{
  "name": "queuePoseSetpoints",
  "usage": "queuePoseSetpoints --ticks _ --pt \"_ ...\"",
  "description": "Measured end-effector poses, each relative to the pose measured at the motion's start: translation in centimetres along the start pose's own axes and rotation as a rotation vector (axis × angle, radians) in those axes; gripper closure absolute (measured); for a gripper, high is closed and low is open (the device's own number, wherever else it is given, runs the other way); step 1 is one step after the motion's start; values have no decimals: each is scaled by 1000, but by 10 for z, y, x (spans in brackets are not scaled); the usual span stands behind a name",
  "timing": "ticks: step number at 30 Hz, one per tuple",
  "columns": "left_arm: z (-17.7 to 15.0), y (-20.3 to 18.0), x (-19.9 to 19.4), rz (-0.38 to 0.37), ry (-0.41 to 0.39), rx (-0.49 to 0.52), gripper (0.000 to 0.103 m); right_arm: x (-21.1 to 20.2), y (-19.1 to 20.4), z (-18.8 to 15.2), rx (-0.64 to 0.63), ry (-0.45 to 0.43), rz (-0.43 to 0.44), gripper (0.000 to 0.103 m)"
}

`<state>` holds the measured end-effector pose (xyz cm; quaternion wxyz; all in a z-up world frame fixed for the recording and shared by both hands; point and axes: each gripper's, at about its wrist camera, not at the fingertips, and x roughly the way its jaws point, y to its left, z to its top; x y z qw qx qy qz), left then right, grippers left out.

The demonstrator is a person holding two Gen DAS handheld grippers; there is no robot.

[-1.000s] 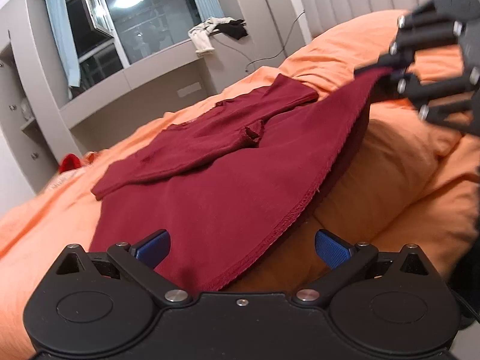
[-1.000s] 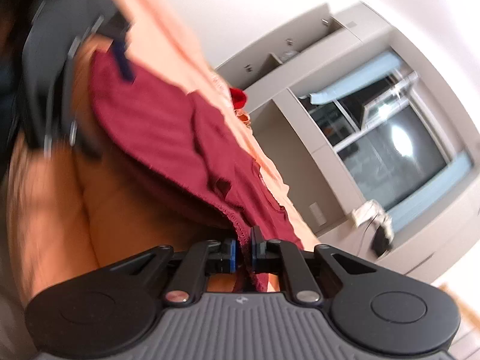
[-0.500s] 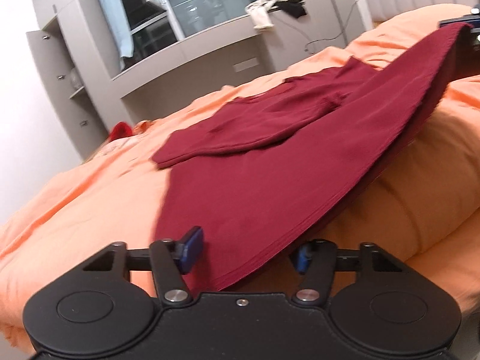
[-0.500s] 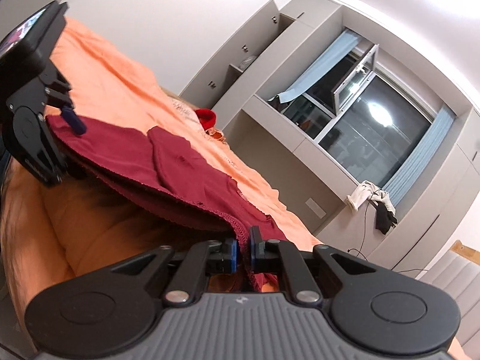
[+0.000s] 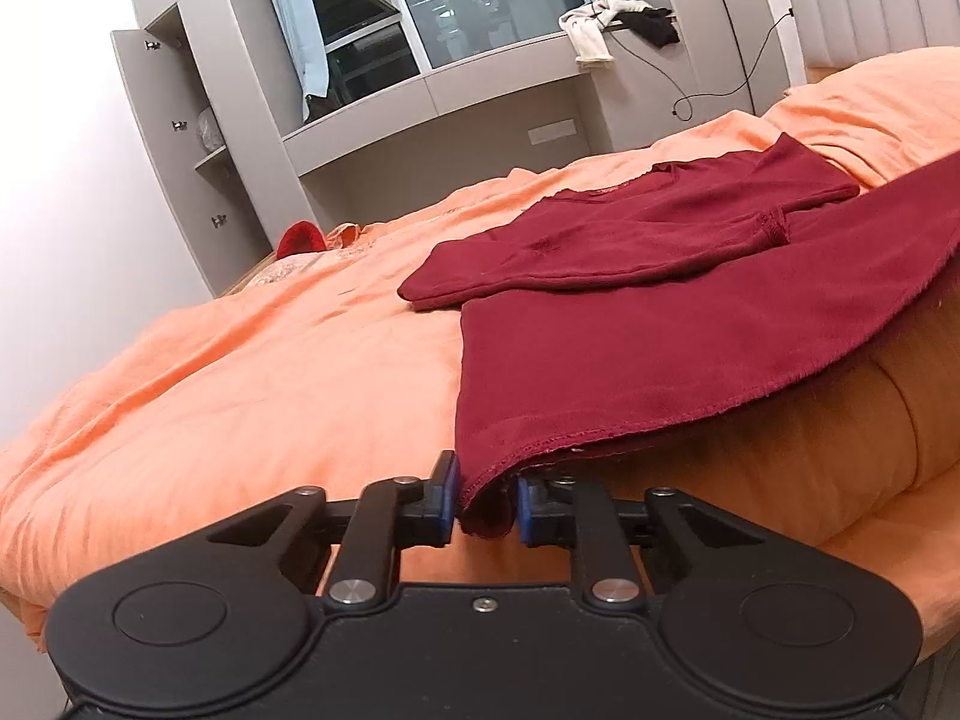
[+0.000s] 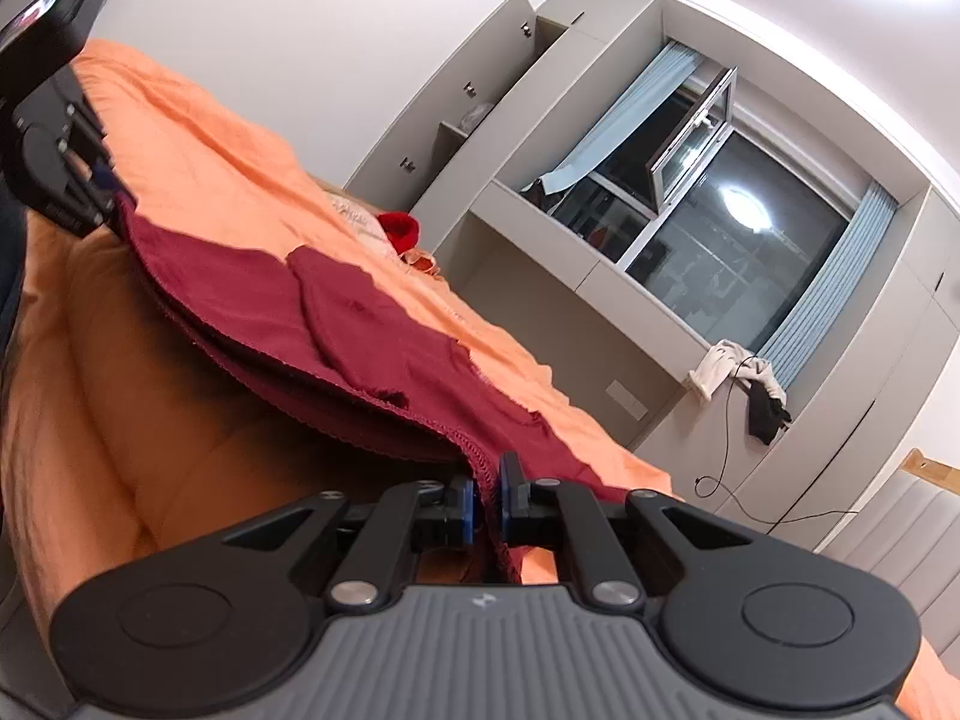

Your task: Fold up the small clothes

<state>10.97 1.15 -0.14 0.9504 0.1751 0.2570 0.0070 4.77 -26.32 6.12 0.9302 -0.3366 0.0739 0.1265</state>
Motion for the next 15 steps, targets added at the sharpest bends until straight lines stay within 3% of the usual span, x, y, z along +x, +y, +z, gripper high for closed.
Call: queuePoseSetpoints --ticks 2,7,12,15 --pt "1 0 -2 -10 -15 21 95 -1 2 -2 -4 3 -2 95" --pt "0 -4 -16 37 -129 54 98 -5 7 -6 -14 2 -20 95" --pt "-4 -1 -44 59 -298 -9 98 -16 13 -16 23 -58 -83 95" --pt "-3 6 -59 28 -339 -69 98 -31 18 -22 45 -95 -122 96"
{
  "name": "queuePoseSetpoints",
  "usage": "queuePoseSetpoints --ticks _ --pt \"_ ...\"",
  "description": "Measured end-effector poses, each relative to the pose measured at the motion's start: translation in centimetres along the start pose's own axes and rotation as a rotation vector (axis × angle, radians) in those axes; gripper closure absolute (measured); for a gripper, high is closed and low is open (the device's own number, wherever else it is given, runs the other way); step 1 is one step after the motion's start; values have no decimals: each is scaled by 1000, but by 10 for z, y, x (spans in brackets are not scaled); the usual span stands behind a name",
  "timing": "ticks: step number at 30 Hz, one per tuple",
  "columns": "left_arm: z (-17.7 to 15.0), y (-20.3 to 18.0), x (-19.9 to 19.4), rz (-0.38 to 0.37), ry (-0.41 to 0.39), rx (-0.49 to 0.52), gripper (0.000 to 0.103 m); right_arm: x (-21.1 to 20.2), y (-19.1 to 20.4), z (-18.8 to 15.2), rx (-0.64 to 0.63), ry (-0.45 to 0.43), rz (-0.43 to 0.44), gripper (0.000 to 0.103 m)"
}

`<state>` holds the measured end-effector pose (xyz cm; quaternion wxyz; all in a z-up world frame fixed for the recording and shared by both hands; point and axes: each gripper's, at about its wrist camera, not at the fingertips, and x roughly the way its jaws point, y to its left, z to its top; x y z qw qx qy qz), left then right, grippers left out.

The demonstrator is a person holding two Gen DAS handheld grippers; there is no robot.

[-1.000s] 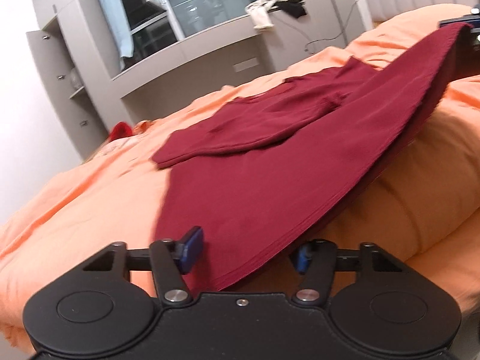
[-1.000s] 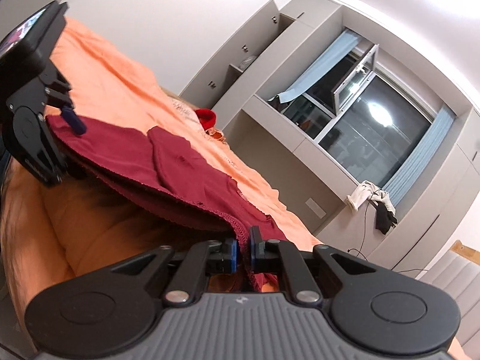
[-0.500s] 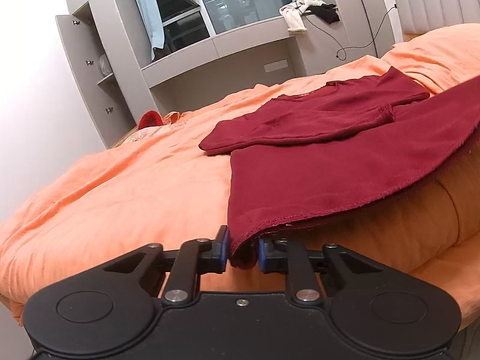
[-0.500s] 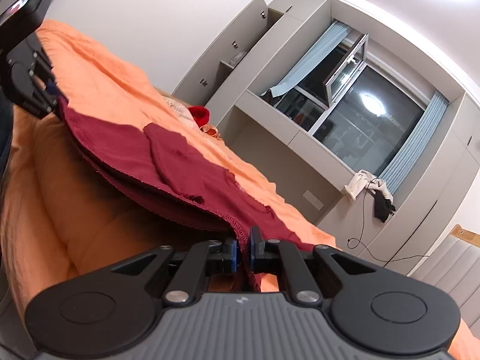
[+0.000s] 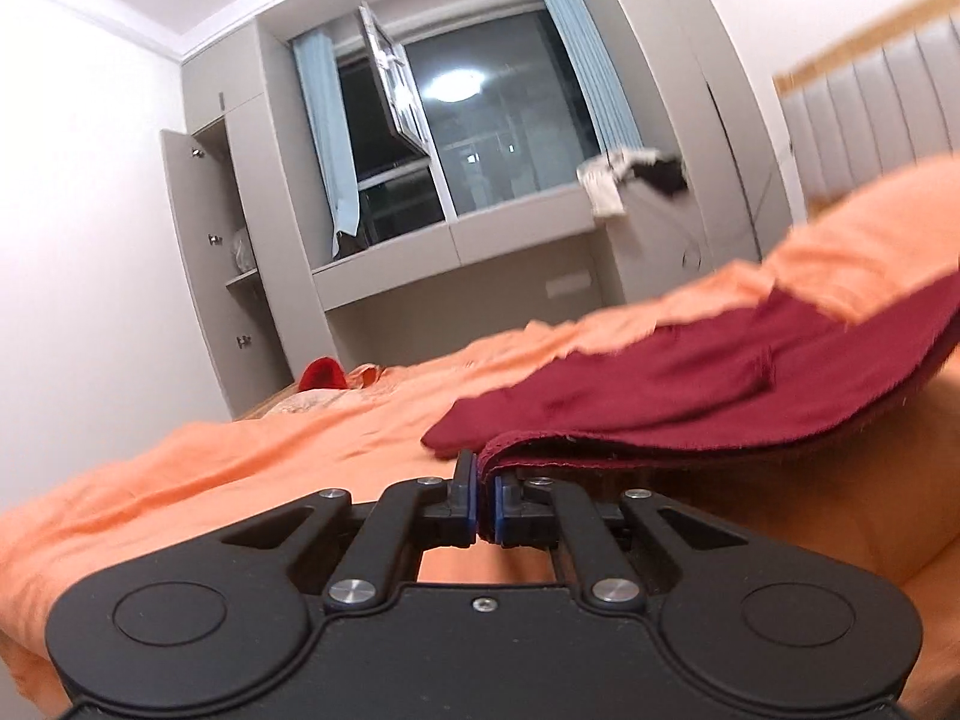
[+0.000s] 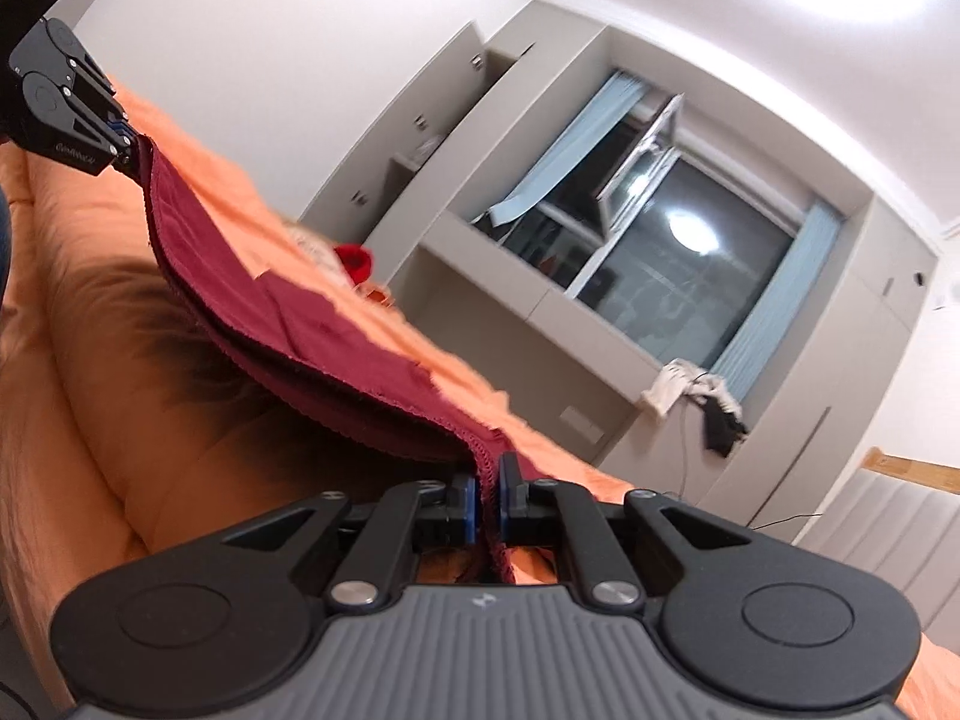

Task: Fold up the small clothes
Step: 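Lift the held sweater edges with both tools, fold them over, then open both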

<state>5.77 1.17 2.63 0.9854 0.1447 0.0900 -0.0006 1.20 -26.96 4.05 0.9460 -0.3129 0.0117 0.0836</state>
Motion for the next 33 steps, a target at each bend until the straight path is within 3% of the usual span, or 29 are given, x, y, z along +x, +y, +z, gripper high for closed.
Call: queuePoseSetpoints --ticks 6,13,18,24,33 --pt "19 7 -48 -16 -78 -62 98 -51 -7 6 2 -93 -69 96" --pt "51 7 -112 -63 -135 -78 98 -118 -36 31 83 -137 -68 96" --pt "64 4 -130 -90 -157 -85 98 -142 -58 44 163 -173 -59 96" --pt "79 0 -107 -77 -157 -73 98 -115 -73 48 117 -189 -102 96" --pt "112 14 2 -7 -97 -114 98 2 -90 67 33 -151 -142 95"
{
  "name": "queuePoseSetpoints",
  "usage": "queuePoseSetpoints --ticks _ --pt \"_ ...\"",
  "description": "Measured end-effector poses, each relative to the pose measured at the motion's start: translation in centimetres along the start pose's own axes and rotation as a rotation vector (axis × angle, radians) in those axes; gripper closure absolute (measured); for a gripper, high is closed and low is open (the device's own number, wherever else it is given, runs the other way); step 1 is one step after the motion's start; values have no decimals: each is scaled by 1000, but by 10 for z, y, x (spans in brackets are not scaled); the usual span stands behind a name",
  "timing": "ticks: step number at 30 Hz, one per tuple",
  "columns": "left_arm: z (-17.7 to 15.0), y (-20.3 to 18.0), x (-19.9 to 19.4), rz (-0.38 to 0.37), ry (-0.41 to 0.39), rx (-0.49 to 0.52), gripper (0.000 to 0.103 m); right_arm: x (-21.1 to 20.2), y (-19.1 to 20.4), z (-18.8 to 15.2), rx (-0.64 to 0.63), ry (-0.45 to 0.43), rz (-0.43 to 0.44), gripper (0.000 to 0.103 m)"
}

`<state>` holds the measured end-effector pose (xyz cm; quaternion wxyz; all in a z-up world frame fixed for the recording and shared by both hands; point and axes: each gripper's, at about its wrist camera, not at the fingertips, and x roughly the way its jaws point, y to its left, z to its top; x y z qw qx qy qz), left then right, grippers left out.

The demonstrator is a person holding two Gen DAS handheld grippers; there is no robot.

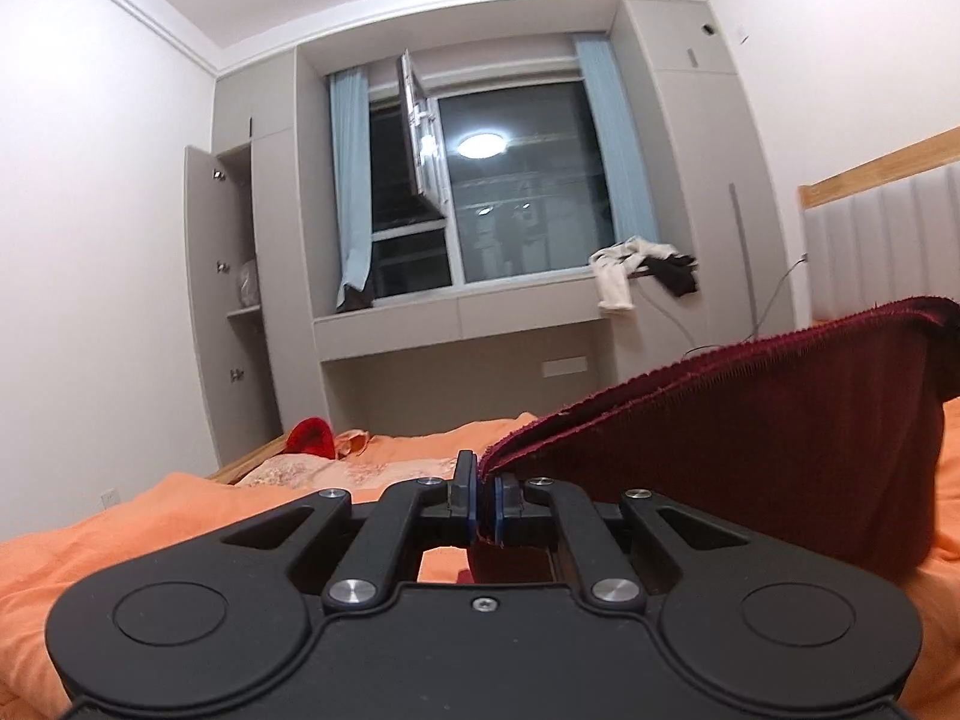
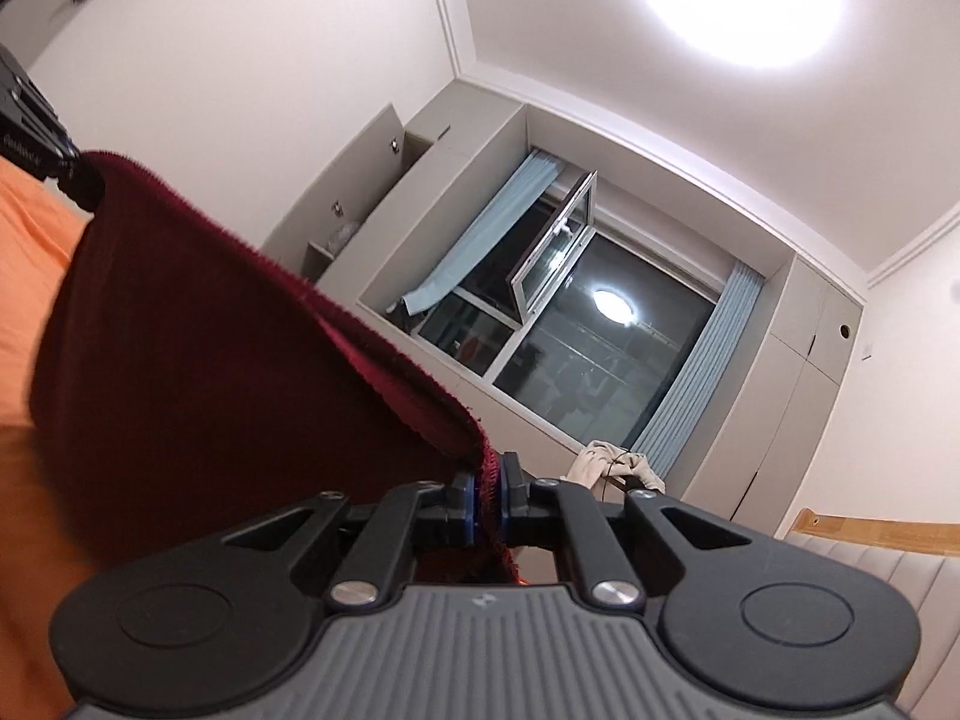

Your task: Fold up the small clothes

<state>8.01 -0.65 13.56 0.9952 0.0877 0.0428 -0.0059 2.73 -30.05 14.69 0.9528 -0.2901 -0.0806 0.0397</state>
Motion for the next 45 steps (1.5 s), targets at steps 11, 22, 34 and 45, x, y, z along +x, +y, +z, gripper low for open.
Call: queuePoseSetpoints --ticks 11,22,34,45 --pt "-14 -7 185 50 195 11 98 164 29 -43 6 195 50 95" --pt "-72 -9 292 48 390 -43 98 251 72 -113 -19 385 139 95" --pt "-98 -18 331 24 507 -36 87 277 82 -143 -9 512 160 74" --pt "-94 -4 323 0 514 -120 31 279 62 -138 43 547 170 26"
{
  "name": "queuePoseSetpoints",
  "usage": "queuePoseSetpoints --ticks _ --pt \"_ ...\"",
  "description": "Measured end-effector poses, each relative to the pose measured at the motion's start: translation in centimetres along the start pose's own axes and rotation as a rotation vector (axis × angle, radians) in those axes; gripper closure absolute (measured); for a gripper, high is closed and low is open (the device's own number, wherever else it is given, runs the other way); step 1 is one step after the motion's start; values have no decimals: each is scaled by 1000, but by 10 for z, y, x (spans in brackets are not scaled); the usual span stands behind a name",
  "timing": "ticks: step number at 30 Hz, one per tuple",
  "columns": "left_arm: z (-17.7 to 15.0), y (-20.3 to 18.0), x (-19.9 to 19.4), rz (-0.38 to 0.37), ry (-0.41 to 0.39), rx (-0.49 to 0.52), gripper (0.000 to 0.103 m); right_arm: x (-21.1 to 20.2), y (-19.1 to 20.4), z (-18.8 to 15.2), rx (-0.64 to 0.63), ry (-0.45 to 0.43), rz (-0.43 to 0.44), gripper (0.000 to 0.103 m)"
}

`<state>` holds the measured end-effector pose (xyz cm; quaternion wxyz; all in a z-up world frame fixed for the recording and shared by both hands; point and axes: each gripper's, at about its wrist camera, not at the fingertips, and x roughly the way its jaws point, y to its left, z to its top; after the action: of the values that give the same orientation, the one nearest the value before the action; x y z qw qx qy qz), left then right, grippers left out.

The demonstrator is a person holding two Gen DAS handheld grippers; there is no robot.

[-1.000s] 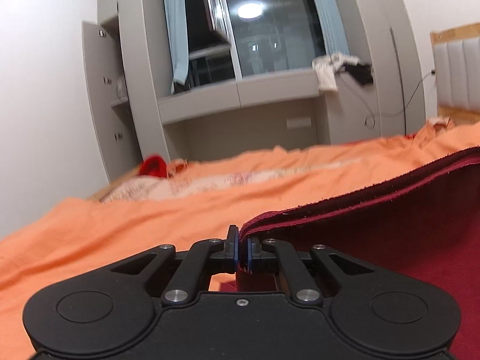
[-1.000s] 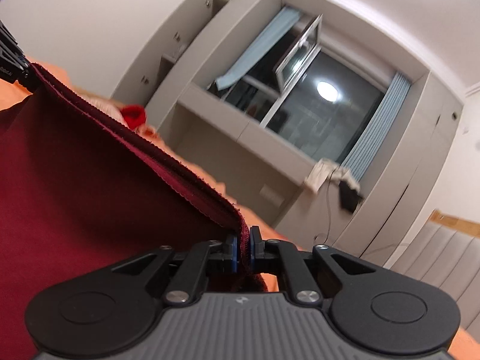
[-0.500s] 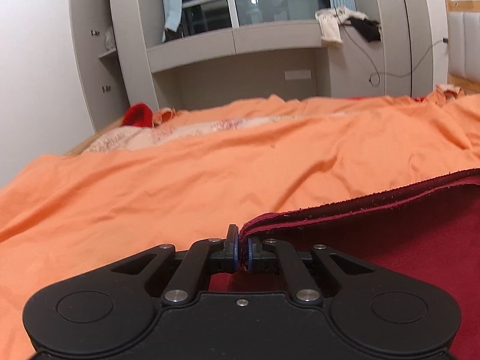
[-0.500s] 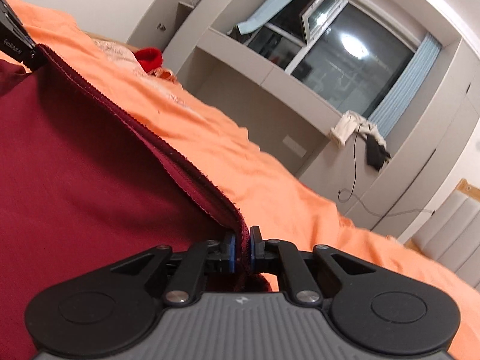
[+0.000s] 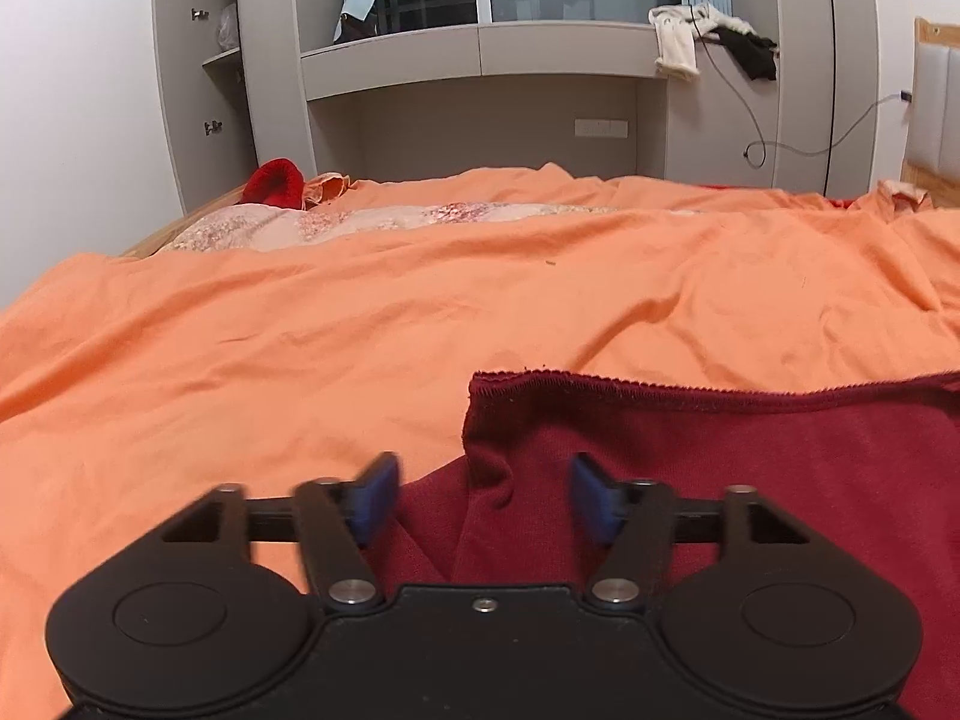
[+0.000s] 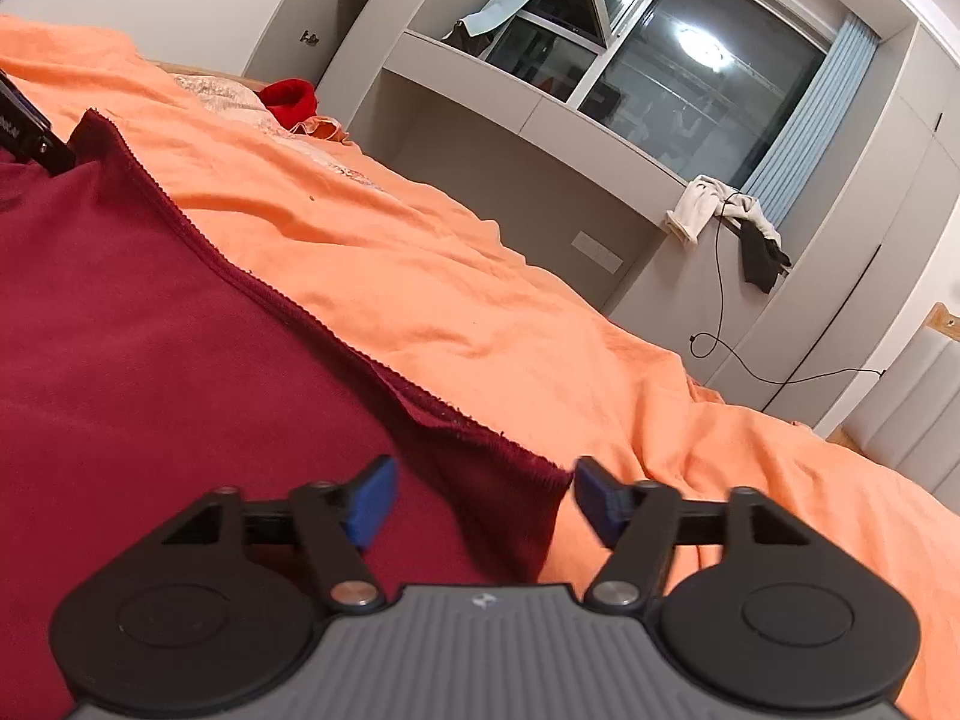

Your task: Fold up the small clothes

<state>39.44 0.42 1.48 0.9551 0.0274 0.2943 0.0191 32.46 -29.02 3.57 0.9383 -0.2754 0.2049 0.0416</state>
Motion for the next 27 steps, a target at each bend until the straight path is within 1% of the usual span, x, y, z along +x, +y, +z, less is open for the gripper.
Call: queuePoseSetpoints --ticks 2,3,5,7,9,11,13,15,18,19,21,23,26,27 --pt "1 4 -1 -9 1 -18 25 0 -2 -2 2 6 -17 13" --pt "0 5 -1 -7 7 -26 24 1 -4 -2 4 7 -29 12" --pt "-1 8 2 21 34 -40 18 3 -8 -5 11 19 -53 5" --pt "-2 11 9 55 68 -49 16 5 -14 -7 32 34 -82 1" --pt "-4 16 17 75 107 -67 16 8 -22 -10 62 55 -115 1" --pt "-6 24 23 63 135 -107 16 11 -33 -14 112 86 -124 1" --pt "-6 30 23 52 140 -139 16 10 -48 -19 208 91 -91 1" --pt "-5 33 23 58 140 -152 15 7 -66 -24 322 103 -51 1" --pt "-5 38 22 78 153 -183 14 3 -86 -33 448 130 -39 0" --pt "-5 39 18 87 148 -189 14 0 -92 -35 478 135 -39 0" --pt "-3 38 4 103 110 -181 14 -9 -103 -39 539 132 -30 0" --pt "-2 38 -12 113 69 -169 9 -19 -110 -42 575 114 -23 0" --pt "-1 40 -39 103 -2 -171 2 -35 -117 -42 599 93 -25 0" --pt "-1 42 -47 99 -23 -172 1 -41 -117 -43 608 85 -21 0"
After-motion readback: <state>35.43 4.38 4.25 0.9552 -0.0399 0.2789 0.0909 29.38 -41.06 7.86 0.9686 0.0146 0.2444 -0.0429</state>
